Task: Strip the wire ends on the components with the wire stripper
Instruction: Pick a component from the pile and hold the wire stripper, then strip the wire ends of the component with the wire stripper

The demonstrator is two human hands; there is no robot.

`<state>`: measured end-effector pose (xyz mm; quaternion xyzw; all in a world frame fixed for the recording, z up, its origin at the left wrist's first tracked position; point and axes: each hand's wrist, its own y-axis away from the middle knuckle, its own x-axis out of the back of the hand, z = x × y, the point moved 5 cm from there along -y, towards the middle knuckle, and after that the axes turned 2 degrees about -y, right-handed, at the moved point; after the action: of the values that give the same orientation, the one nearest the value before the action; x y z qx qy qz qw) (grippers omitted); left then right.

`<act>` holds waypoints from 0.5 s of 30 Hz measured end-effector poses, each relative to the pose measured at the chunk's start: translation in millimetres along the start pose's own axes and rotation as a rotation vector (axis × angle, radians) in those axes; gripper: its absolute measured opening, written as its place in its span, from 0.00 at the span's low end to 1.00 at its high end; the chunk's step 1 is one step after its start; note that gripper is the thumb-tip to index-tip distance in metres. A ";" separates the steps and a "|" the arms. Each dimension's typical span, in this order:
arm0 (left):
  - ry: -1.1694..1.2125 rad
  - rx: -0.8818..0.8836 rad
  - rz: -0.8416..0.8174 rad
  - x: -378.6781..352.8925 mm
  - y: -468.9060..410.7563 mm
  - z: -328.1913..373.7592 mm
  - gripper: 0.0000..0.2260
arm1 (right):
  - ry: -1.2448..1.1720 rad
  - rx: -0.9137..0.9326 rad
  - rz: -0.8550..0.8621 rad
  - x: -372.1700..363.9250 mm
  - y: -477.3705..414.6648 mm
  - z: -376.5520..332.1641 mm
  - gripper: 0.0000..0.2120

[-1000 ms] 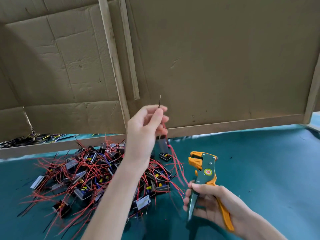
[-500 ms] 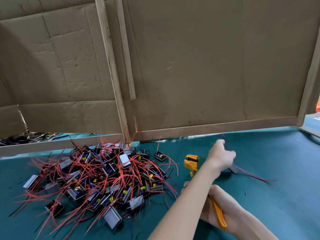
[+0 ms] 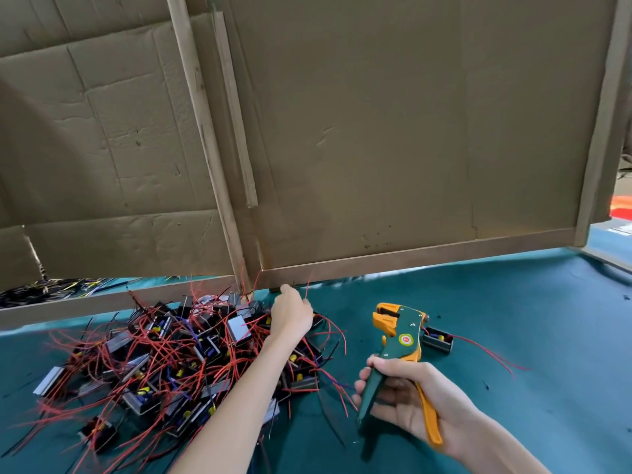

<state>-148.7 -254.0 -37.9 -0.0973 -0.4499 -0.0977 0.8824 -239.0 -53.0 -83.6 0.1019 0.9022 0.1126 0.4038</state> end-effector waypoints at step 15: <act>0.517 -0.154 0.155 7.6 3.9 8.4 0.10 | -0.049 0.282 0.289 63.2 -15.4 -68.9 0.05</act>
<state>-149.8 -248.7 -27.2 -0.1701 -0.1923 -0.0856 0.9627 -333.4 -58.7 -87.9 0.2888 0.8749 0.0393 0.3867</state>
